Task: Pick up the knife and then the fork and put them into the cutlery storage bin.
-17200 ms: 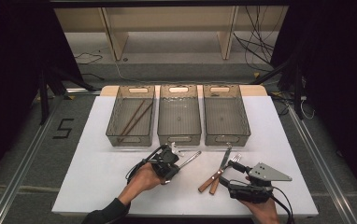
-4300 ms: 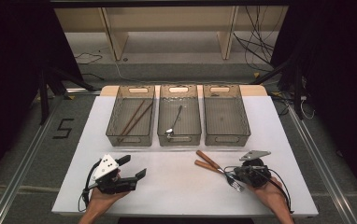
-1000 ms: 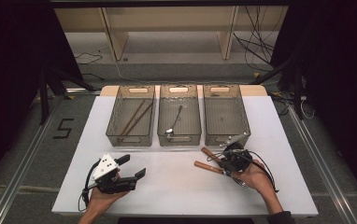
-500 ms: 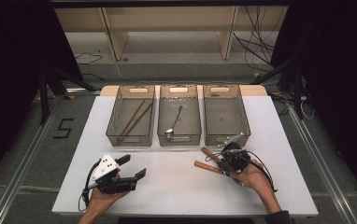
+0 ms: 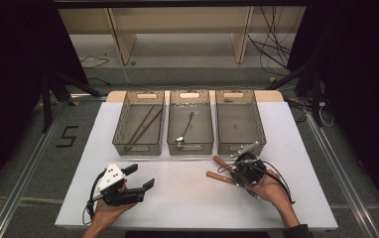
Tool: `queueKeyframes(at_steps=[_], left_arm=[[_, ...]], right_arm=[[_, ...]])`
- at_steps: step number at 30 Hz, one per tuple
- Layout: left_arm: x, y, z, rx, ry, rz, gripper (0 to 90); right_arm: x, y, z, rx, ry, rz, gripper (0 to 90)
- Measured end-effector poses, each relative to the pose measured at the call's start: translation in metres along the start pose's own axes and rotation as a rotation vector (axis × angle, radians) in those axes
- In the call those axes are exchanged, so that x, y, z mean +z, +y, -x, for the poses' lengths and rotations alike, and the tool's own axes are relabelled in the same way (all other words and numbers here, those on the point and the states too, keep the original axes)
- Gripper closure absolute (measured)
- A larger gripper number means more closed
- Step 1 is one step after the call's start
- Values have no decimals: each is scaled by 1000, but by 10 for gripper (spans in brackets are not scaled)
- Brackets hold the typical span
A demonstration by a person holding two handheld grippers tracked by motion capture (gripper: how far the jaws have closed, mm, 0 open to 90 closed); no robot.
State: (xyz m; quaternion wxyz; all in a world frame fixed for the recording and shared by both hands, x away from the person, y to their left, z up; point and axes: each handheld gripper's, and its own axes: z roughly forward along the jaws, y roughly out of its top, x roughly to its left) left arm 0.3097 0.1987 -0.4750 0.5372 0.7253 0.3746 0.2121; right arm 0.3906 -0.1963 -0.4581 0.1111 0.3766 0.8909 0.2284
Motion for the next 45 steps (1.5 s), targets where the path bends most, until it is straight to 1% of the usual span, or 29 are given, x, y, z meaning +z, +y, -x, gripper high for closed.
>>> queueKeyframes(at_steps=[4, 6, 10, 11, 12, 16, 18, 19, 20, 28, 29, 30, 31, 32, 33, 34, 35, 36, 41, 42, 43, 45], left_arm=[[0, 0, 0, 3, 1, -2, 187], [0, 0, 0, 3, 1, -2, 186], [0, 0, 0, -1, 1, 0, 186], [0, 0, 0, -2, 1, 0, 187], [0, 0, 0, -2, 0, 0, 187], [0, 0, -1, -1, -1, 3, 186], [0, 0, -1, -1, 0, 5, 186], [0, 0, -1, -1, 0, 5, 186], [0, 0, -1, -2, -1, 6, 186], [-1, 0, -1, -7, 0, 8, 187], [-1, 0, -1, -4, 0, 7, 186], [-1, 0, -1, -4, 0, 7, 186], [-1, 0, -1, -5, 0, 7, 186], [-1, 0, -1, -5, 1, 9, 186], [-1, 0, -1, -5, 1, 9, 187], [-1, 0, -1, -4, 1, 10, 187], [-1, 0, -2, -5, 1, 11, 187], [-1, 0, -2, -6, 0, 12, 186], [-2, 0, -2, -7, 0, 14, 186], [-2, 0, -2, -6, 1, 14, 186], [-1, 0, -2, -7, 0, 13, 187], [-2, 0, -2, -7, 0, 14, 186]], right_arm=[[-11, 4, -3, -11, 13, 37, 782], [-17, 5, -4, -10, 16, 53, 782], [-28, 12, -6, -29, 18, 94, 781], [-32, 14, -6, -26, 18, 104, 782], [-35, 17, -6, -25, 21, 114, 781], [-45, 31, -1, -26, 5, 149, 781], [-48, 38, 3, -16, 0, 160, 781], [-48, 38, 3, -16, 0, 160, 781], [-51, 45, 7, -5, -7, 176, 781], [-60, 68, 30, 61, -39, 233, 780], [-61, 70, 33, 59, -47, 243, 780], [-62, 73, 36, 67, -56, 256, 780], [-62, 73, 36, 67, -56, 256, 780], [-64, 79, 41, 82, -64, 269, 780], [-64, 79, 41, 82, -64, 269, 780], [-64, 84, 45, 94, -72, 270, 780], [-64, 84, 45, 94, -72, 270, 780], [-63, 88, 49, 104, -78, 268, 780], [-58, 97, 59, 133, -95, 262, 780], [-58, 97, 59, 133, -95, 262, 780], [-57, 101, 64, 148, -101, 264, 780], [-57, 105, 68, 161, -104, 266, 780]])
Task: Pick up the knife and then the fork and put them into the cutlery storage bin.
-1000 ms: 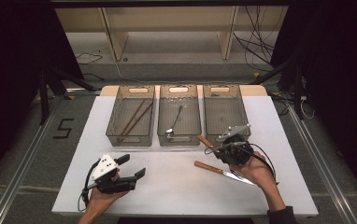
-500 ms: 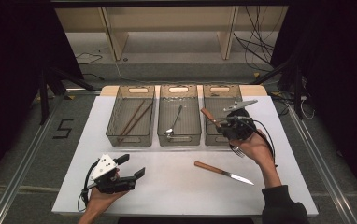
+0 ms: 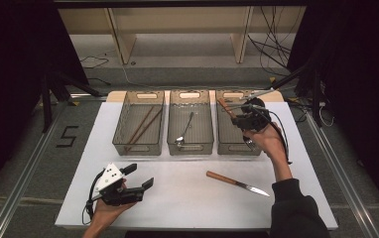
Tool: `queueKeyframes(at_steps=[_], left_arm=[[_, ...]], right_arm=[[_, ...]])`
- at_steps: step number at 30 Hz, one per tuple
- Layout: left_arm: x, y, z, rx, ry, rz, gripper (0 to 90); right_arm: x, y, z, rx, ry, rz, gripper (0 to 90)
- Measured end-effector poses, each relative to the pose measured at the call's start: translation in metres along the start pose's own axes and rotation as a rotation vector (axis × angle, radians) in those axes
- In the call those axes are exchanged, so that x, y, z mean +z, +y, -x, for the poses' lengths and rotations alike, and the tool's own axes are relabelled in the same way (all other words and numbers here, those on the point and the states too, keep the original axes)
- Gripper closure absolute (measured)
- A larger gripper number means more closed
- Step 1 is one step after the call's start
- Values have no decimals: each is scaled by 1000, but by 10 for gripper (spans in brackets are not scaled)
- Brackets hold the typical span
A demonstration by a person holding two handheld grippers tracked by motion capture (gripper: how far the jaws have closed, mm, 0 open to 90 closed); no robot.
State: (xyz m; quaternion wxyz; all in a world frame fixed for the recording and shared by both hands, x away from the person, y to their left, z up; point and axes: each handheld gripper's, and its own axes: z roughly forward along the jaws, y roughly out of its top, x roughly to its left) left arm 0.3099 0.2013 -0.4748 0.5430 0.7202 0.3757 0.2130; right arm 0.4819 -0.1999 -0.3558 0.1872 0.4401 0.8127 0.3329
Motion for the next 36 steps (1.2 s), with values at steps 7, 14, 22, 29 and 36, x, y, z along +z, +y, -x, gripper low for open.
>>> queueKeyframes(at_steps=[7, 14, 22, 29, 36], left_arm=[[0, 0, 0, 0, -2, -1, 186], [1, 0, 1, 1, -4, -2, 186], [1, 0, 2, 4, -6, -2, 186], [1, 0, 1, -1, -7, 2, 186], [1, 0, 1, 0, -10, 1, 186]], right_arm=[[8, 11, 9, 31, -10, -1, 779], [22, 22, 13, 66, -21, -2, 779], [40, 24, 17, 98, -46, -26, 779], [50, 22, 22, 117, -72, -45, 778], [57, 21, 26, 134, -87, -58, 778]])
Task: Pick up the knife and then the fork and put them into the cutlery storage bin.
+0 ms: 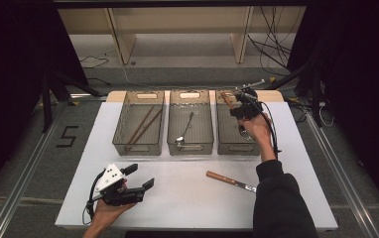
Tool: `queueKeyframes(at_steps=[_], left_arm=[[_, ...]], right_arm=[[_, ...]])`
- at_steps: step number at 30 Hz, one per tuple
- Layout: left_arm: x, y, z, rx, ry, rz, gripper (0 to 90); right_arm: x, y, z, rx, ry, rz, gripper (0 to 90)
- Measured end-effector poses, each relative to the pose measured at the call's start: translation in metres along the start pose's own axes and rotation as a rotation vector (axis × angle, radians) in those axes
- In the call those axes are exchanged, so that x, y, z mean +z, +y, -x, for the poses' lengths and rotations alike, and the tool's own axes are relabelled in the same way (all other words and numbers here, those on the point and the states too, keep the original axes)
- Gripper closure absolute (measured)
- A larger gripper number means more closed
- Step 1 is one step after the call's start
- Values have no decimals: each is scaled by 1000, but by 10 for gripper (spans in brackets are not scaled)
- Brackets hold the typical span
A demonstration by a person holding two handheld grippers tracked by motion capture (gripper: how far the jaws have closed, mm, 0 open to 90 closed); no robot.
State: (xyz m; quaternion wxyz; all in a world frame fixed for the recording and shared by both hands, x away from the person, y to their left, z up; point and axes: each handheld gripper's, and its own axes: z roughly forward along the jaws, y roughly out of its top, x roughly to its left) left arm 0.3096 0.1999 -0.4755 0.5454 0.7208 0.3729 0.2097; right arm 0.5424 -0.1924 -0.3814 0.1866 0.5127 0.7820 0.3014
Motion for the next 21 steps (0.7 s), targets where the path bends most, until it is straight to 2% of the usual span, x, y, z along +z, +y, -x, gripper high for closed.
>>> queueKeyframes(at_steps=[9, 11, 21], left_arm=[[-1, 0, -1, 1, 3, -1, 186], [-1, 0, -1, 0, 3, -1, 186], [-1, 0, -1, 2, 4, -1, 186]], right_arm=[[11, -1, 0, 18, -23, -15, 777], [13, -1, 1, 32, -13, -22, 778], [20, -3, 0, 35, -20, -39, 776]])
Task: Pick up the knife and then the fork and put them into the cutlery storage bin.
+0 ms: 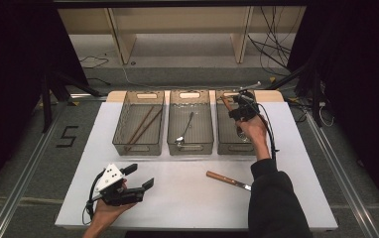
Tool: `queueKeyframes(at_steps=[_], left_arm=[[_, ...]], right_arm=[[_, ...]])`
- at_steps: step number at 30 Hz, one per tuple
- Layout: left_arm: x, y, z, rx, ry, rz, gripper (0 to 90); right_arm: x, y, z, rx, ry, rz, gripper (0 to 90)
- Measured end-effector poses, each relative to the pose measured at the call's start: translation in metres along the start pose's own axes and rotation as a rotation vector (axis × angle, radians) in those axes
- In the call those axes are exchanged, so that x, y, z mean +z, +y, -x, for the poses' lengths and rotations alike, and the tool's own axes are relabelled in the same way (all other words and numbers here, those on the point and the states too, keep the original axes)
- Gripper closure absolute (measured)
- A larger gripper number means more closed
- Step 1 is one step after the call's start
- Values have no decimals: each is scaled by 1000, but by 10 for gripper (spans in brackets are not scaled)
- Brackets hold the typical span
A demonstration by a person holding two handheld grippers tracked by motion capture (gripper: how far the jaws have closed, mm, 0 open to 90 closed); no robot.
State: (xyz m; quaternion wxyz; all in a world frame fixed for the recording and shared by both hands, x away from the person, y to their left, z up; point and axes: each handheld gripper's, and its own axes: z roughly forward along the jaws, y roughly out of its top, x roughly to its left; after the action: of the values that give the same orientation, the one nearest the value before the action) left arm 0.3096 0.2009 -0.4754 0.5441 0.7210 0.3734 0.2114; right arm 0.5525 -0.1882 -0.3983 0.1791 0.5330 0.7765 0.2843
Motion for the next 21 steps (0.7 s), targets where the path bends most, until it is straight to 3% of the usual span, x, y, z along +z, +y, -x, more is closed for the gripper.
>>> queueKeyframes(at_steps=[8, 15, 21], left_arm=[[0, 0, 0, 0, 0, 0, 186], [0, 0, 0, 0, -1, 0, 186], [0, 0, 0, 3, 0, -2, 186]], right_arm=[[6, -2, 0, 15, -9, -20, 759], [2, -2, 1, 21, 47, -23, 608], [-7, -7, 2, -6, 78, 0, 517]])
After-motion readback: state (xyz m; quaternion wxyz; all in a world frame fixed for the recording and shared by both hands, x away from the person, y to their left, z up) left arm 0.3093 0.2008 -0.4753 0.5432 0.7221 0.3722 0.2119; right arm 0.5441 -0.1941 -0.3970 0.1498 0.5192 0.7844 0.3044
